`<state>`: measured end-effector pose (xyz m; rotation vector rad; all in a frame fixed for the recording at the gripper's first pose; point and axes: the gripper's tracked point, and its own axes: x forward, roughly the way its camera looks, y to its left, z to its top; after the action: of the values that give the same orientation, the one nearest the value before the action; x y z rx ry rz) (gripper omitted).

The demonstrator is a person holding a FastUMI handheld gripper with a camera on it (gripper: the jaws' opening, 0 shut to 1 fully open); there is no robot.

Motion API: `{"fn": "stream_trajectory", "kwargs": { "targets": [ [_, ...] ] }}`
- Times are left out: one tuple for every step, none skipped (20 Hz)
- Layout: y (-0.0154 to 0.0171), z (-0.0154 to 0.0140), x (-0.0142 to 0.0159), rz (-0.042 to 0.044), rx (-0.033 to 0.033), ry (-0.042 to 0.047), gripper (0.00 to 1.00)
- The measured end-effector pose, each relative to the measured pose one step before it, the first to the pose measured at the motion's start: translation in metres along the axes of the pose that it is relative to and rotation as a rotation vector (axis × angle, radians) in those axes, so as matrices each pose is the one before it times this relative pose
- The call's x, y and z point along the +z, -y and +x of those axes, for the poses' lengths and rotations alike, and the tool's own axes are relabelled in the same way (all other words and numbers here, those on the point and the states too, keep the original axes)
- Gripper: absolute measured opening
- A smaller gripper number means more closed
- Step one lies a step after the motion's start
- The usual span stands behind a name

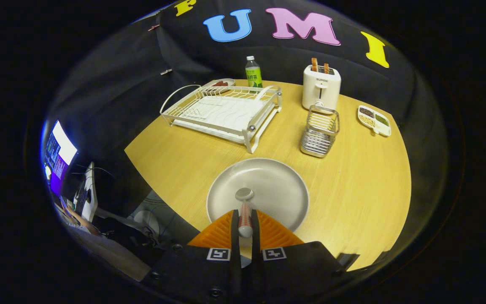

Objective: Take the plate from the dish rack, then take the spoon from the basket and place it into the plate.

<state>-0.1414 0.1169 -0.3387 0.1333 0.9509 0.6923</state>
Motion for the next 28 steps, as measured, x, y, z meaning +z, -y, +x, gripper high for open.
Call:
{"fn": "stream_trajectory", "kwargs": {
  "targets": [
    [-0.00747, 0.00687, 0.00344, -0.01101, 0.01547, -0.00551, 0.13],
    [-0.00403, 0.00561, 0.00354, -0.01771, 0.00474, -0.00041, 0.13],
    [-0.00371, 0.00500, 0.00335, -0.01784, 0.00596, -0.00503, 0.13],
    [-0.00483, 0.00399, -0.00003, -0.01209, 0.00720, -0.00690, 0.13],
    [-0.00363, 0.00377, 0.00017, -0.00726, 0.00779, -0.00751, 0.13],
    [-0.00218, 0.00387, -0.00091, -0.00819, 0.00707, -0.01022, 0.13],
    [-0.00081, 0.00376, -0.00040, -0.00902, 0.00131, -0.00835, 0.13],
    [0.00138, 0.00239, -0.00292, -0.00916, -0.00465, -0.01104, 0.13],
    [0.00255, 0.00328, -0.00199, -0.00820, -0.00744, -0.01091, 0.13],
    [0.00449, 0.00264, -0.00229, -0.00935, -0.01344, -0.00859, 0.13],
    [0.00619, 0.00293, -0.00151, -0.00770, -0.01914, -0.01008, 0.13],
    [0.00425, 0.00175, -0.00439, -0.00549, -0.01692, -0.01114, 0.15],
    [0.00451, 0.00273, -0.00157, -0.00201, -0.01688, -0.00876, 0.15],
    [0.00300, 0.00236, -0.00376, -0.00113, -0.01149, -0.01154, 0.17],
    [0.00253, 0.00224, -0.00211, 0.00145, -0.01108, -0.00843, 0.17],
    [0.00347, 0.00000, -0.00094, -0.00024, -0.01222, -0.00490, 0.20],
    [0.00318, 0.00171, 0.00053, 0.00069, -0.01163, -0.00102, 0.22],
    [0.00242, 0.00117, 0.00214, 0.00673, -0.00562, -0.00338, 0.22],
    [0.00072, 0.00052, -0.00319, 0.00829, -0.00188, -0.00383, 0.25],
    [-0.00012, -0.00027, 0.00206, 0.00774, -0.00003, 0.00011, 0.31],
    [-0.00051, -0.00021, 0.00180, 0.00567, -0.00062, 0.00273, 0.35],
    [-0.00064, -0.00073, 0.00080, 0.00437, 0.00007, 0.00143, 0.45],
    [-0.00025, -0.00003, 0.00069, 0.00220, -0.00269, 0.00086, 0.55],
    [0.00040, 0.00008, 0.00049, 0.00157, -0.00230, -0.00073, 0.68],
    [-0.00104, -0.00040, -0.00046, 0.00185, 0.00108, -0.00061, 0.75],
    [-0.00053, 0.00028, 0.00016, 0.00314, 0.00102, -0.00013, 0.86],
    [-0.00035, -0.00060, 0.00085, 0.00461, 0.00109, 0.00231, 0.89],
    [-0.00081, -0.00251, 0.00102, 0.00628, 0.00147, 0.00451, 0.93]
  ]
}}
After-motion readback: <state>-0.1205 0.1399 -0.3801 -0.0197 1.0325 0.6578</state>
